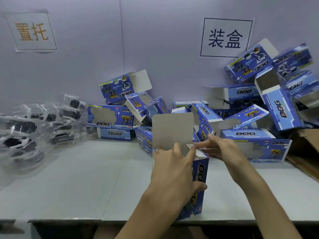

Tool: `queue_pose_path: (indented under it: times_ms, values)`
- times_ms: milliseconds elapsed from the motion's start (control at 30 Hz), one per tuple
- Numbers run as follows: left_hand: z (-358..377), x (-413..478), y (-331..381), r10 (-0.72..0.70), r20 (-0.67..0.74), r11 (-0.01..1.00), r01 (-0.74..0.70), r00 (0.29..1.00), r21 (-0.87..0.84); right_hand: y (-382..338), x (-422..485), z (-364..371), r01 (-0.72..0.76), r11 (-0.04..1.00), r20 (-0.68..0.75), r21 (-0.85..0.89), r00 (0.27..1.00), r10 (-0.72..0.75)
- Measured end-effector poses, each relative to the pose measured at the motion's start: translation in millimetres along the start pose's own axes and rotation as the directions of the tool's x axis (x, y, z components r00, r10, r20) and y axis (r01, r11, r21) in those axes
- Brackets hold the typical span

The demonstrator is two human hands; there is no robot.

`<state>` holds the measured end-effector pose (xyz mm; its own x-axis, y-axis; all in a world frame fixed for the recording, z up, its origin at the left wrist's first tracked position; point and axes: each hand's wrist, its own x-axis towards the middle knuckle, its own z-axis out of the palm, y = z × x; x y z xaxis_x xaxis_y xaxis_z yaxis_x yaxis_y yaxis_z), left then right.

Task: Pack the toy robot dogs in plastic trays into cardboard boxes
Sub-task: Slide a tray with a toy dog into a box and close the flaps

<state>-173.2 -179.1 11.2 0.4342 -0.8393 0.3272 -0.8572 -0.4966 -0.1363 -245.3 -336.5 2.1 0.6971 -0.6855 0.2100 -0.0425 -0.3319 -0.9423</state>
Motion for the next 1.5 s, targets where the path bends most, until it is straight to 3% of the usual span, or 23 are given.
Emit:
queue_pose_path:
  times_ms: [67,133,200,267,367,500,567,633,833,1033,1200,1300,1433,1500]
  values:
    - [-2,2,-1,0.018,0.037,1.000,-0.018,0.999,-0.001,-9,10,-2,0.086,0.996,-0.176,-0.007,0.981,-0.086]
    - [-3,2,-2,0.030,0.046,1.000,-0.030,0.998,-0.001,-30,20,0,0.263,0.959,-0.289,-0.107,0.915,-0.283]
    - [-3,2,-2,0.036,0.069,0.999,-0.036,0.997,-0.001,-59,32,6,0.413,0.893,-0.285,-0.179,0.847,-0.448]
    - [-2,3,-1,0.028,0.098,1.000,-0.028,0.995,0.001,-87,49,15,0.479,0.846,-0.180,-0.235,0.834,-0.522]
    - [-3,6,-1,0.009,0.135,1.000,-0.007,0.991,-0.013,-120,78,35,0.472,0.785,0.071,-0.401,0.871,-0.487]
    - [-4,8,-2,0.008,0.129,1.000,-0.004,0.992,-0.029,-133,106,61,0.417,0.686,0.390,-0.596,0.897,-0.206]
    - [-4,8,-3,0.019,0.119,0.999,-0.015,0.993,-0.032,-123,113,68,0.385,0.646,0.466,-0.659,0.883,-0.051]
    - [-4,9,-4,0.030,0.117,0.999,-0.027,0.993,-0.032,-112,117,70,0.367,0.635,0.474,-0.680,0.881,-0.001]
    - [-10,11,-5,0.053,0.109,0.999,-0.053,0.993,-0.011,-102,111,70,0.424,0.620,0.438,-0.660,0.888,-0.141]
    - [-12,12,-5,0.064,0.101,0.998,-0.066,0.993,0.014,-80,92,61,0.524,0.608,0.434,-0.597,0.848,-0.305]
    - [-12,11,-4,0.063,0.121,0.997,-0.068,0.991,0.034,-70,79,69,0.578,0.458,0.298,-0.675,0.782,-0.547]
    - [-10,9,-3,0.054,0.137,0.998,-0.060,0.989,0.037,-74,85,76,0.604,0.346,0.295,-0.718,0.715,-0.634]
    - [-6,5,-5,0.052,0.040,0.997,-0.054,0.998,0.055,-65,92,88,0.564,0.163,0.359,-0.810,0.696,-0.622]
    - [-4,5,-5,0.062,-0.010,0.996,-0.061,0.998,0.061,-63,93,89,0.561,0.163,0.366,-0.811,0.706,-0.607]
